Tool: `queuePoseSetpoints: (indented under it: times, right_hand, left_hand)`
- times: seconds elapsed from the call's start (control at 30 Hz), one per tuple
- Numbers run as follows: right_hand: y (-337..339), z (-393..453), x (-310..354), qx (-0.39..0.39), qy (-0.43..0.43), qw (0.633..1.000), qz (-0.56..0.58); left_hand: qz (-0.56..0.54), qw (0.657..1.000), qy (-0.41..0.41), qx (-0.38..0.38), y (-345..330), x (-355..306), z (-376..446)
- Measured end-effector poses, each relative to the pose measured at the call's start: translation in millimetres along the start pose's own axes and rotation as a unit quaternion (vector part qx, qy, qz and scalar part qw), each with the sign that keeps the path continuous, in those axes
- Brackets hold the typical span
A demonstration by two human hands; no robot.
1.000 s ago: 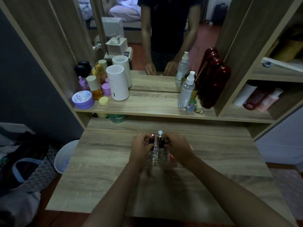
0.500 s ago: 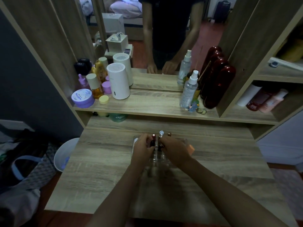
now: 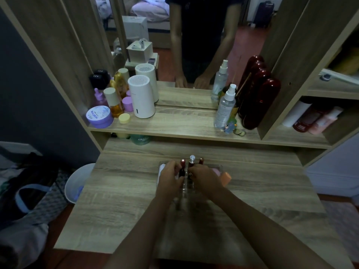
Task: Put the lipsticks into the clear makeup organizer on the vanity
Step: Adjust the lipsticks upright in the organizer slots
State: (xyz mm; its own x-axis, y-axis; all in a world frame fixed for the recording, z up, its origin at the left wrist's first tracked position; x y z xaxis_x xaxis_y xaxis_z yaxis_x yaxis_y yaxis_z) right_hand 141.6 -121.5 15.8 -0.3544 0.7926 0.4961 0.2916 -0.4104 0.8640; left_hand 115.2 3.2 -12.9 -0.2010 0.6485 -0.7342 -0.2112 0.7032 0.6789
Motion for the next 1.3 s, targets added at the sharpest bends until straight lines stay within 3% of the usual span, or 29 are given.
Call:
queuePoseSetpoints:
  times: [0.27, 0.5, 0.7, 1.3]
  right_hand:
    - [18, -3, -1, 0.002, 0.021, 1.0, -0.017]
    - [66, 3, -10, -0.084, -0.004, 0.996, -0.004]
    - [65, 8, -9, -0.002, -0.035, 0.999, 0.0]
    - [62, 15, -9, -0.015, -0.045, 0.999, -0.007]
  left_hand:
    - [-0.009, 0.998, -0.067, 0.014, 15, -6, 3]
    - [0.011, 0.993, -0.116, -0.011, 42, -25, 32]
    - [0.034, 0.985, -0.125, 0.114, 25, -48, 38]
    - [0.048, 0.986, -0.117, 0.113, 14, -50, 41]
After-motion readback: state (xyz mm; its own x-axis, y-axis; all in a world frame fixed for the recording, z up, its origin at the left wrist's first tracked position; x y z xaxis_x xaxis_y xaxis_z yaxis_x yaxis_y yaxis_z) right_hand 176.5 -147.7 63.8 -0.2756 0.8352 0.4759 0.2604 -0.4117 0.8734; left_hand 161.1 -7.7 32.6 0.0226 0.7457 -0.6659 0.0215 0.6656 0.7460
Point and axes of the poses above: each hand's wrist, its own z-axis towards the middle knuckle, its own y-axis out of the back of the hand, x = y × z, the point moved 3 cm from there along z, towards the middle knuckle, and after that the axes turned 5 degrees about z, right-handed, at the moved point
